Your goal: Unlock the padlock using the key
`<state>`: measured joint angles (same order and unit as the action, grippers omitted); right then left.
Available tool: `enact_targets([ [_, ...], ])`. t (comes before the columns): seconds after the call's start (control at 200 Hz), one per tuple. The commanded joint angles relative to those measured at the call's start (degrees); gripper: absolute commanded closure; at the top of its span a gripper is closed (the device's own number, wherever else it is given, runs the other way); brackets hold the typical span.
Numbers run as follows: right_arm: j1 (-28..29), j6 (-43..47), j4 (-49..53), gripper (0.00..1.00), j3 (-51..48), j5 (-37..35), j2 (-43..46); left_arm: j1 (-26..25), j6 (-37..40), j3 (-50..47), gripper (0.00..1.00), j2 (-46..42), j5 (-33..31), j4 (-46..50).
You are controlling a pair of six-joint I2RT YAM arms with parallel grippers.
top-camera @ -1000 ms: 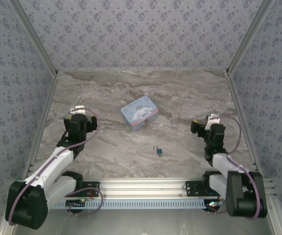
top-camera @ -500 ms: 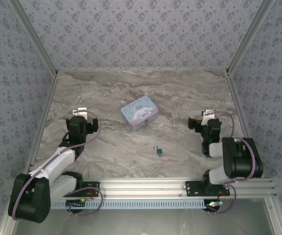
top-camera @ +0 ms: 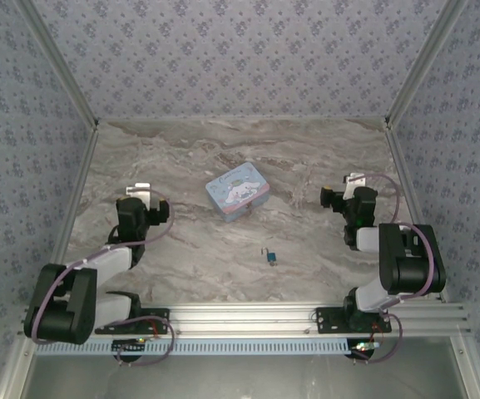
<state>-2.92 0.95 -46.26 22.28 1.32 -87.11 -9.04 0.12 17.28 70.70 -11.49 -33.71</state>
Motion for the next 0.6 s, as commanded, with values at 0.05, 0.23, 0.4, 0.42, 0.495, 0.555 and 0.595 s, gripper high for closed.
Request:
enact_targets([
  [0.05, -0.2, 0.1, 0.9, 0.0, 0.2, 0.4, -0.1, 0.6, 1.6, 0.3, 0.0, 1.8, 3.8, -7.4],
  [0.23, -0.2, 0.1, 0.9, 0.0, 0.1, 0.4, -0.1, 1.7, 2.7, -2.1, 0.01, 1.0, 4.9, -11.6],
  [0.4, -0.2, 0.1, 0.8, 0.0, 0.1, 0.4, -0.1, 3.5, 3.4, -3.7, 0.01, 1.8, 7.1, -16.2],
  [0.42, -0.2, 0.1, 0.8, 0.0, 0.1, 0.4, -0.1, 3.6, 3.7, -3.9, 0.0, 2.1, 7.2, -17.1],
  [0.495, -0.2, 0.1, 0.8, 0.0, 0.1, 0.4, 0.0, 4.1, 4.2, -5.0, 0.01, 3.7, 8.1, -20.6],
  [0.555, -0.2, 0.1, 0.8, 0.0, 0.1, 0.3, -0.1, 4.6, 4.2, -6.0, 0.01, 6.6, 8.4, -25.5],
  [0.595, -0.2, 0.1, 0.8, 0.0, 0.2, 0.3, 0.0, 4.9, 4.3, -6.2, 0.01, 8.8, 8.6, -28.3],
])
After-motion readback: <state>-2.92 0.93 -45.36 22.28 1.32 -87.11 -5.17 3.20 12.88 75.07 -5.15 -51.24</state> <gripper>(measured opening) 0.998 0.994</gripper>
